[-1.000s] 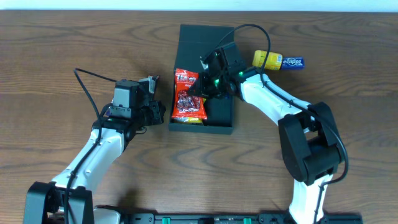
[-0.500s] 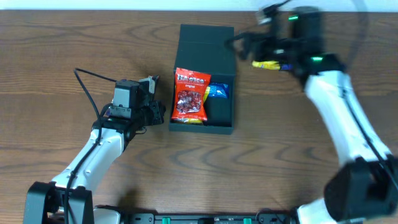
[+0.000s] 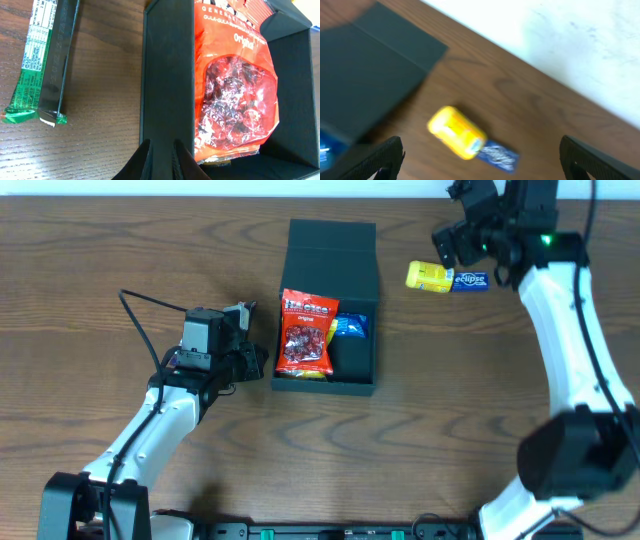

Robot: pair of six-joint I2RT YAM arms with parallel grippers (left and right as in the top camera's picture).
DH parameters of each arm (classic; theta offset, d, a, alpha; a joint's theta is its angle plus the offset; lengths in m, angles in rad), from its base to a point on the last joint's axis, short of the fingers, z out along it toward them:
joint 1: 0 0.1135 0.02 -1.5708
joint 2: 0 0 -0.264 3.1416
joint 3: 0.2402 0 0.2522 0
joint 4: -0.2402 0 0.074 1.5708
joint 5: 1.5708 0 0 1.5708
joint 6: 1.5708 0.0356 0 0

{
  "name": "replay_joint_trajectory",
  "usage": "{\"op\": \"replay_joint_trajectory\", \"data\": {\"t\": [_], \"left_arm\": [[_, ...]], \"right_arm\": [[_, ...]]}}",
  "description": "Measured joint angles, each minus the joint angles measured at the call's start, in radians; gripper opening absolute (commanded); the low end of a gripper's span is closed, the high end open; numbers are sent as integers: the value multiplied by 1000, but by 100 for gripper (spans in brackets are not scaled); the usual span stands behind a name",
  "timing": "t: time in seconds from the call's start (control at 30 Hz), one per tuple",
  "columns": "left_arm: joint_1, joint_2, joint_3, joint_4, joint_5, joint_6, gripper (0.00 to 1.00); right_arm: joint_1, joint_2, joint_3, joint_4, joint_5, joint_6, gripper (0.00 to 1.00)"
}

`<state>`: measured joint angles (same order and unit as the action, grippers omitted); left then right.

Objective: Pack container
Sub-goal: 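Move the right gripper to the yellow Mentos tube and grasp it, then carry the yellow Mentos tube into the box's right side and release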

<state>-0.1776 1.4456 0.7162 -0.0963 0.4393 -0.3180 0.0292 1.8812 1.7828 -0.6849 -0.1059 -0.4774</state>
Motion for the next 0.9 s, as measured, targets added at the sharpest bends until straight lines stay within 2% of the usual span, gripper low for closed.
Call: {"op": "replay_joint_trajectory", "data": {"t": [0.3, 0.5, 0.9], "left_arm": [[0, 0, 0, 4, 0, 0, 21], [0, 0, 0, 4, 0, -19, 22], [0, 0, 0, 4, 0, -30, 27]], "right_arm": [[0, 224, 55, -100, 77, -128, 99], [-1, 265, 55, -142, 82, -179, 99], [-5, 318, 55, -103, 50, -229, 99]]}}
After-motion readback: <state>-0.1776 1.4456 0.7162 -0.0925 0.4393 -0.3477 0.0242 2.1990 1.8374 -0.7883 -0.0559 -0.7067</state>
